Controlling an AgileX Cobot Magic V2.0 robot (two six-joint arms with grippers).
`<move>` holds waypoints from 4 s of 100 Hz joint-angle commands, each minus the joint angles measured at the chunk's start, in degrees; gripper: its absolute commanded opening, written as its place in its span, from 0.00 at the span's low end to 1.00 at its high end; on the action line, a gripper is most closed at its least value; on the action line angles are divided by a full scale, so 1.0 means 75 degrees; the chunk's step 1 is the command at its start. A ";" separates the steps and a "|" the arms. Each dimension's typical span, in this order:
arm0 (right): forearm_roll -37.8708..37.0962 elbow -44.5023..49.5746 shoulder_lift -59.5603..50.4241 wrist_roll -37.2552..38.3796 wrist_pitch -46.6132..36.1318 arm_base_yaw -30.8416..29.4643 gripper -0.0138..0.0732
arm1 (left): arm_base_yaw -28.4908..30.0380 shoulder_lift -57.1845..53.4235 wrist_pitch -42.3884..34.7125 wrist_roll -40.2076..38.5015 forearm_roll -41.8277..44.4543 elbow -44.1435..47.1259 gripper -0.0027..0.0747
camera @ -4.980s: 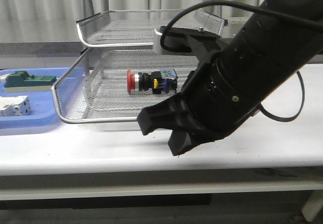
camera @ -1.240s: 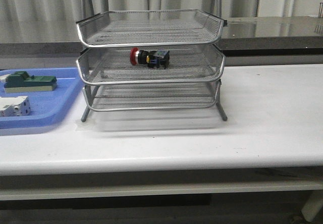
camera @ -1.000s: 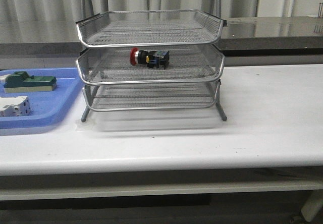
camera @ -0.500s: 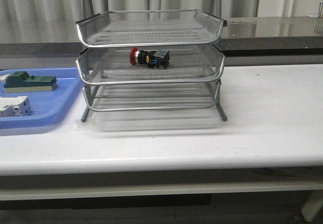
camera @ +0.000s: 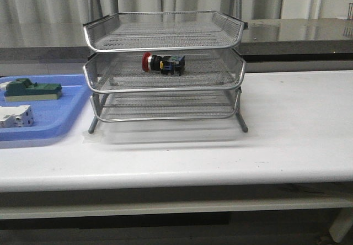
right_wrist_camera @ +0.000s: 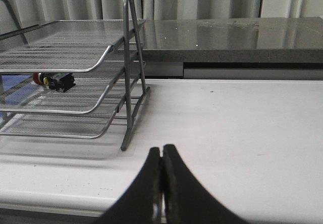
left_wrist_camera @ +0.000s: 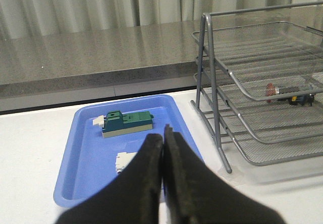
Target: Place button on rack with both arms
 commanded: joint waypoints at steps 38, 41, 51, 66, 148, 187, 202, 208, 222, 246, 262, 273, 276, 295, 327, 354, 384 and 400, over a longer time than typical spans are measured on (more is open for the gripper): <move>-0.0264 0.0386 -0.0138 0.0496 -0.1291 -0.0036 0.09 | 0.0019 0.0057 -0.0541 -0.0059 -0.0103 -0.0197 0.04; -0.0264 0.0386 -0.0138 0.0496 -0.1312 -0.0036 0.09 | 0.0019 0.0057 -0.0541 -0.0059 -0.0103 -0.0197 0.04; -0.0264 0.0386 -0.0138 0.0496 -0.1334 -0.0036 0.09 | 0.0019 0.0057 -0.0541 -0.0059 -0.0103 -0.0197 0.04; -0.0264 0.0386 -0.0138 0.0496 -0.1301 -0.0036 0.09 | 0.0019 0.0057 -0.0541 -0.0059 -0.0103 -0.0197 0.04; -0.0264 0.0386 -0.0138 0.0496 -0.1285 -0.0036 0.09 | 0.0019 0.0057 -0.0541 -0.0059 -0.0103 -0.0197 0.04; -0.0264 0.0386 -0.0138 0.0496 -0.1285 -0.0036 0.09 | 0.0019 0.0057 -0.0943 -0.0059 -0.0081 -0.0197 0.04; -0.0264 0.0386 -0.0138 0.0496 -0.1285 -0.0036 0.09 | 0.0019 0.0057 -0.0943 -0.0059 -0.0081 -0.0197 0.04; -0.0264 0.0386 -0.0138 0.0496 -0.1285 -0.0036 0.09 | 0.0019 0.0057 -0.0943 -0.0059 -0.0070 -0.0197 0.04; -0.0264 0.0386 -0.0138 0.0496 -0.1285 -0.0036 0.09 | 0.0019 0.0057 -0.0943 -0.0149 0.0317 -0.0197 0.04; -0.0264 0.0386 -0.0138 0.0496 -0.1285 -0.0036 0.09 | 0.0019 0.0057 -0.0961 -0.3719 0.3508 -0.0136 0.04; -0.0264 0.0386 -0.0138 0.0496 -0.1285 -0.0036 0.09 | 0.0019 -0.0034 -0.1114 -0.4050 0.3771 0.0170 0.04; -0.0264 0.0386 -0.0138 0.0496 -0.1285 -0.0036 0.09 | 0.0019 -0.0314 -0.1678 -0.4050 0.3771 0.0638 0.04; -0.0264 0.0386 -0.0138 0.0496 -0.1285 -0.0036 0.09 | 0.0019 -0.0451 -0.1886 -0.4050 0.3771 0.0772 0.04; -0.0264 0.0386 -0.0138 0.0496 -0.1285 -0.0036 0.09 | 0.0019 -0.1333 -0.2359 -0.4050 0.3771 0.1662 0.04; -0.0264 0.0386 -0.0138 0.0496 -0.1285 -0.0036 0.09 | 0.0019 -0.2498 -0.2558 -0.4052 0.3633 0.2634 0.04; -0.0264 0.0386 -0.0138 0.0496 -0.1285 -0.0036 0.09 | 0.0019 -0.2498 -0.2814 -0.4065 0.3552 0.2825 0.04; -0.0264 0.0386 -0.0138 0.0496 -0.1285 -0.0036 0.09 | 0.0019 -0.2498 -0.2786 -0.4065 0.3552 0.2825 0.04; -0.0264 0.0386 -0.0138 0.0496 -0.1285 -0.0036 0.09 | 0.0019 -0.2498 -0.2786 -0.4065 0.3552 0.2825 0.04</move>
